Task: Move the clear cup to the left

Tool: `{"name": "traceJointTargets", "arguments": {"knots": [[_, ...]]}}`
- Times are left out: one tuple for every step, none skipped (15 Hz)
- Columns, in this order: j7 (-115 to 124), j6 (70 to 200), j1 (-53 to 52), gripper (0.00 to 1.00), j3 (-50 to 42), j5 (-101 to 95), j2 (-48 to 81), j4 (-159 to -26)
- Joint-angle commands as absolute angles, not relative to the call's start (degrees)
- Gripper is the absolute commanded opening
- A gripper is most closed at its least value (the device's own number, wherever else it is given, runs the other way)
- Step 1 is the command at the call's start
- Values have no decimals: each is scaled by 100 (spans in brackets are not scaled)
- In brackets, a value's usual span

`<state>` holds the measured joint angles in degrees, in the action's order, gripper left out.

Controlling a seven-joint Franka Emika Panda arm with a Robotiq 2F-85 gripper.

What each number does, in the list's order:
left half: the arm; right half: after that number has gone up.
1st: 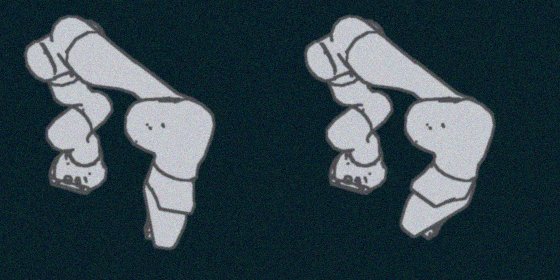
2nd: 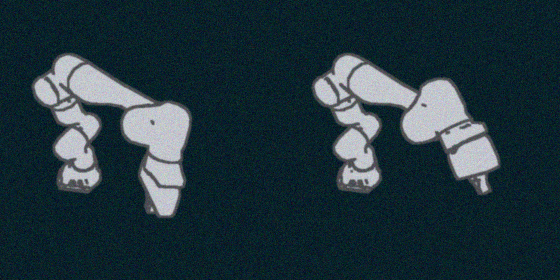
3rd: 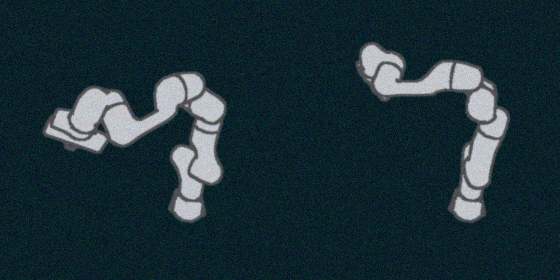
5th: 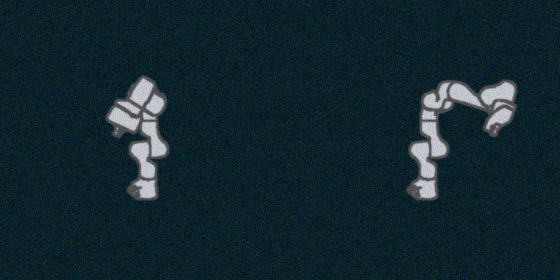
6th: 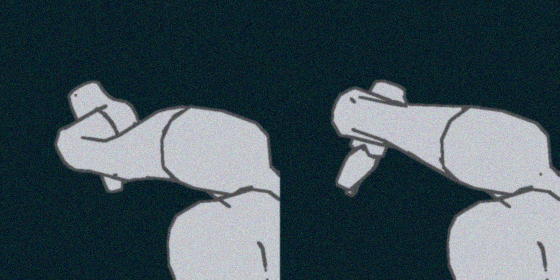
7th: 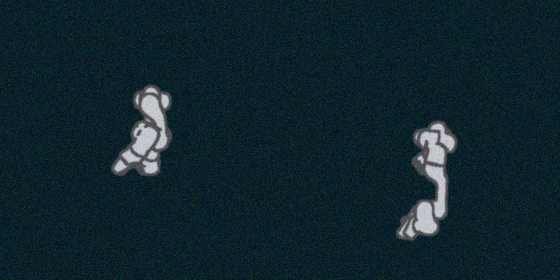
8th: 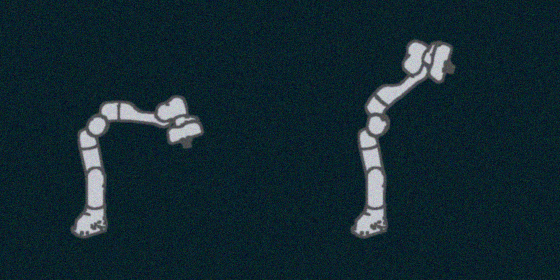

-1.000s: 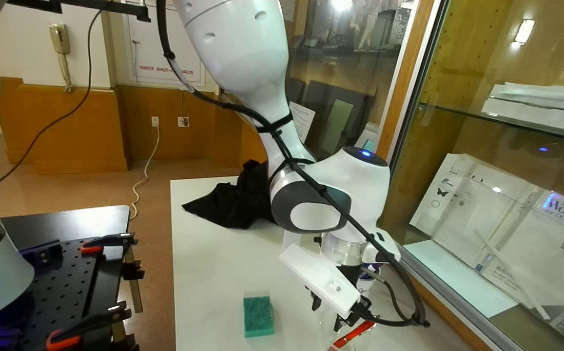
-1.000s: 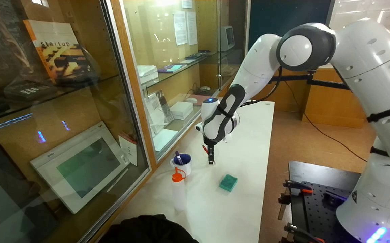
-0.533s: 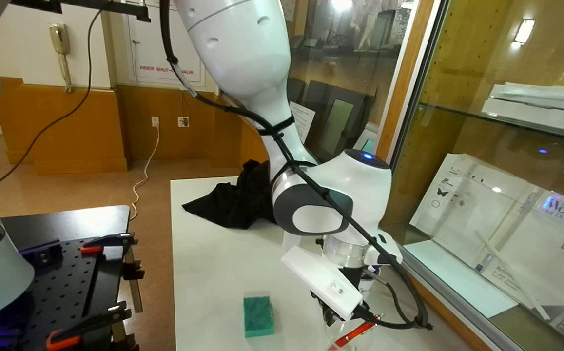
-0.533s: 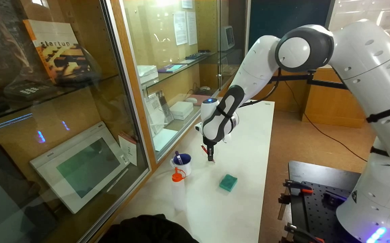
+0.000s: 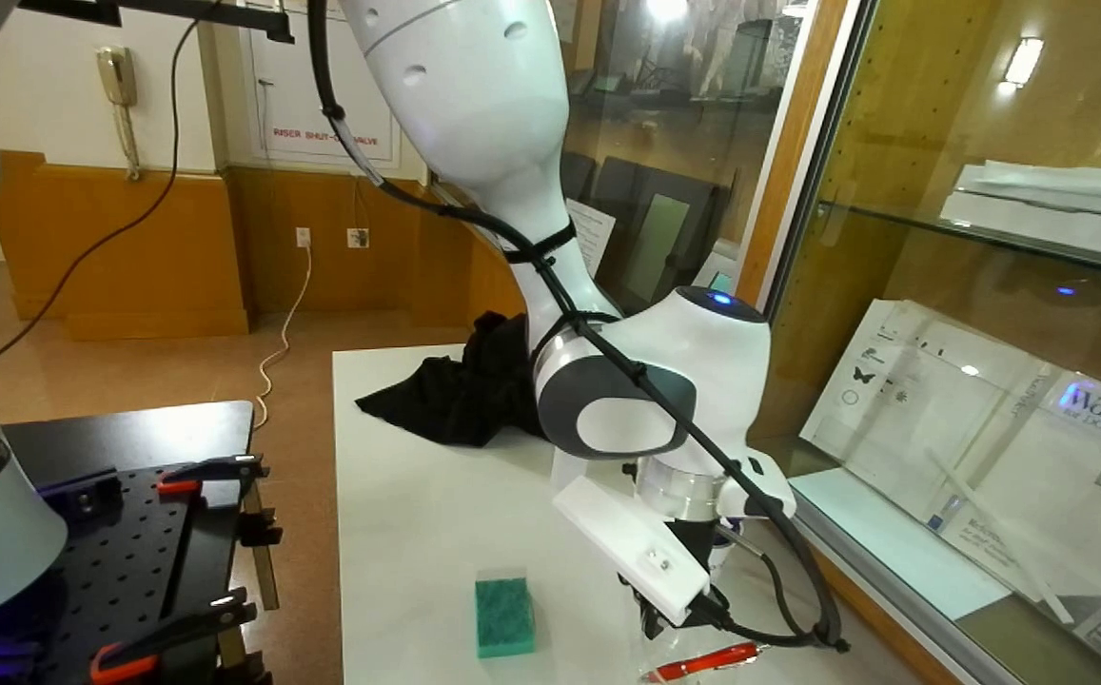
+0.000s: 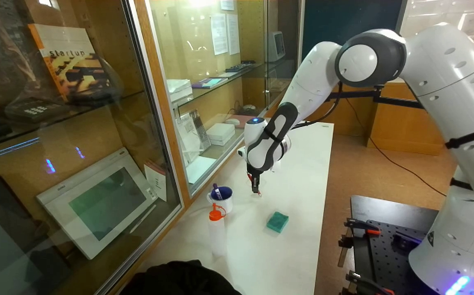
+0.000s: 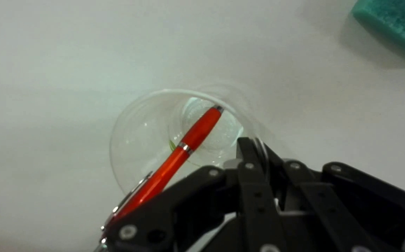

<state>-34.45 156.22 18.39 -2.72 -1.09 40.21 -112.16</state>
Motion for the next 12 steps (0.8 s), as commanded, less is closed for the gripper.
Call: {"name": "traceJointTargets", "arguments": {"knots": [[-2847,15821,1606,1,-517,-514,3500,-11754],[-2668,15800,1487,1,-631,-685,3361,-11890],[-2503,15795,1372,1,-733,-873,3226,-12026],[-2382,15801,1271,1,-808,-1045,3085,-12167],[-2248,15818,1117,1,-910,-1262,2916,-12354],[-2181,15829,1017,1,-949,-1447,2756,-12521],[-2076,15843,856,1,-1015,-1678,2562,-12735],[-2066,15853,767,1,-998,-1856,2375,-12935],[-2017,15856,655,1,-990,-2033,2178,-13141],[-1992,15885,550,1,-950,-2197,1977,-13358],[-2007,15869,474,1,-876,-2304,1779,-13559],[-1988,15817,375,1,-811,-2407,1565,-13767]]}}
